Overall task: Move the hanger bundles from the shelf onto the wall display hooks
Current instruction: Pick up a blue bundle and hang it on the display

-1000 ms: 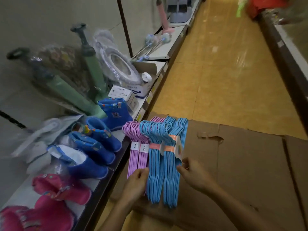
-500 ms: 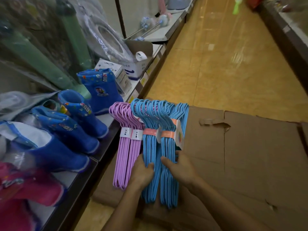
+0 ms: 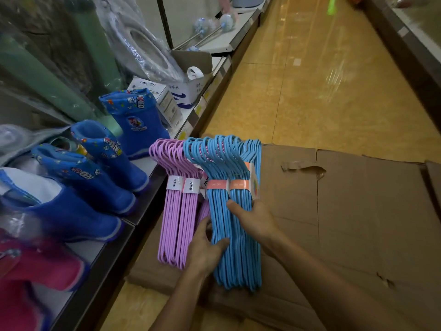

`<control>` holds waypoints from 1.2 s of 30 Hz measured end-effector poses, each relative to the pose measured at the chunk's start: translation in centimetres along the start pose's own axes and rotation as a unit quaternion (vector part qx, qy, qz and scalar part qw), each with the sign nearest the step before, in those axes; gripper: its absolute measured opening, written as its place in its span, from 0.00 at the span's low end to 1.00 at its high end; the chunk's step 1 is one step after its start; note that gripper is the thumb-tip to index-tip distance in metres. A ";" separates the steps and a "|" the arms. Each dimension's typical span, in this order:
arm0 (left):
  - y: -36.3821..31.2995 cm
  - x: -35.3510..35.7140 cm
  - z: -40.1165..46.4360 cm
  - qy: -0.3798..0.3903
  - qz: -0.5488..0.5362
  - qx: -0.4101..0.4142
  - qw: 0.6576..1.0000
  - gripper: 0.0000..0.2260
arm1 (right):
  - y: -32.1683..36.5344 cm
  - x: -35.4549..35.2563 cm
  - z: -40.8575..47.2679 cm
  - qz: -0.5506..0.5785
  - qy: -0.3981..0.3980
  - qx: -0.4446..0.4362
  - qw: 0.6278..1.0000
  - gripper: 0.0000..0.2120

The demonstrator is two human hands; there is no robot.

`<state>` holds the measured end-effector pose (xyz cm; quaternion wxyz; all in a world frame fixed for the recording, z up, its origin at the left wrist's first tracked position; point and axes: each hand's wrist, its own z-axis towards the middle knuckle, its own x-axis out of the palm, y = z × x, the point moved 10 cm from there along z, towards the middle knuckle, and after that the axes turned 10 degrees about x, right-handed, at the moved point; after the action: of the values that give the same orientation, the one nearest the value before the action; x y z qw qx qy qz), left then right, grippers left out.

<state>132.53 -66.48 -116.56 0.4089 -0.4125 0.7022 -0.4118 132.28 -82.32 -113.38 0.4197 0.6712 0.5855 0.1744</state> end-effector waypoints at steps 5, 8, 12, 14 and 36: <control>-0.2 1.6 -0.5 0.005 -0.026 0.007 1.000 0.30 | -0.4 -0.8 -0.2 0.001 -0.031 0.014 0.999 0.27; -0.5 3.1 -1.0 0.017 -0.006 0.022 1.000 0.31 | -0.8 -1.7 -0.4 -0.035 -0.081 0.036 0.995 0.40; -0.3 5.2 -1.5 0.035 -0.051 0.015 0.998 0.32 | -1.2 -3.4 -0.4 -0.107 -0.171 0.059 0.978 0.52; -0.3 6.6 -2.0 0.049 -0.092 -0.005 0.995 0.33 | -1.4 -4.1 -0.2 -0.134 -0.201 0.068 0.968 0.55; -1.1 10.7 -2.2 0.158 0.023 0.082 0.984 0.21 | -2.1 -7.0 0.9 -0.245 -0.328 0.050 0.911 0.41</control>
<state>127.29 -76.14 -117.36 0.3349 -0.2912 0.7313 -0.5179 129.83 -89.21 -113.72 0.5838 0.5457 0.5693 -0.1931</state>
